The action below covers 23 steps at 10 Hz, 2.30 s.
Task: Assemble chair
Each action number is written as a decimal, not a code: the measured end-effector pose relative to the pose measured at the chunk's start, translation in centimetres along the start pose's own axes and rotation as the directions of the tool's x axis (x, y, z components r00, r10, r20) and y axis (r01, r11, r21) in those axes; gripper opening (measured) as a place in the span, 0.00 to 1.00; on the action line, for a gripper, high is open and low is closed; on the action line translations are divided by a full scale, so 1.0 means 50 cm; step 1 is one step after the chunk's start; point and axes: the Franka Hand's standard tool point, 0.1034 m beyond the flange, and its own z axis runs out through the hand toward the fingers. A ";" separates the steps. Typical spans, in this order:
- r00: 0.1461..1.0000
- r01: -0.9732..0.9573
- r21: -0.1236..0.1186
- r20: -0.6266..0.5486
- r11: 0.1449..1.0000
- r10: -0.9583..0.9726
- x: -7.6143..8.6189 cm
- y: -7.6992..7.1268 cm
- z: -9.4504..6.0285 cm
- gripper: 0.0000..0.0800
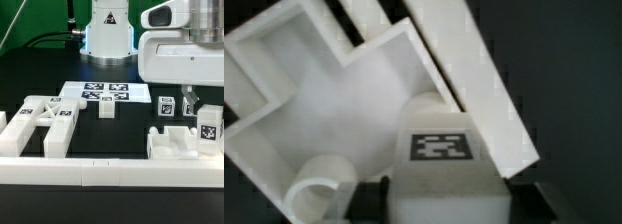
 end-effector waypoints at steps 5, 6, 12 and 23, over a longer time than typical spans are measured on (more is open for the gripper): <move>0.926 -0.376 0.015 0.018 0.926 0.376 -0.007 -0.009 0.000 0.36; 0.874 -0.485 0.019 0.023 0.874 0.485 -0.011 -0.013 0.001 0.36; 0.790 -0.613 0.032 0.057 0.789 0.611 -0.009 -0.014 0.000 0.45; 0.946 0.320 0.004 0.057 0.947 -0.320 0.006 -0.012 -0.005 0.81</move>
Offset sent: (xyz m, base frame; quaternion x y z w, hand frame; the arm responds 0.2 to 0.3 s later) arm 0.0000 0.0000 0.0000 0.0000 0.0000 0.1938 0.9810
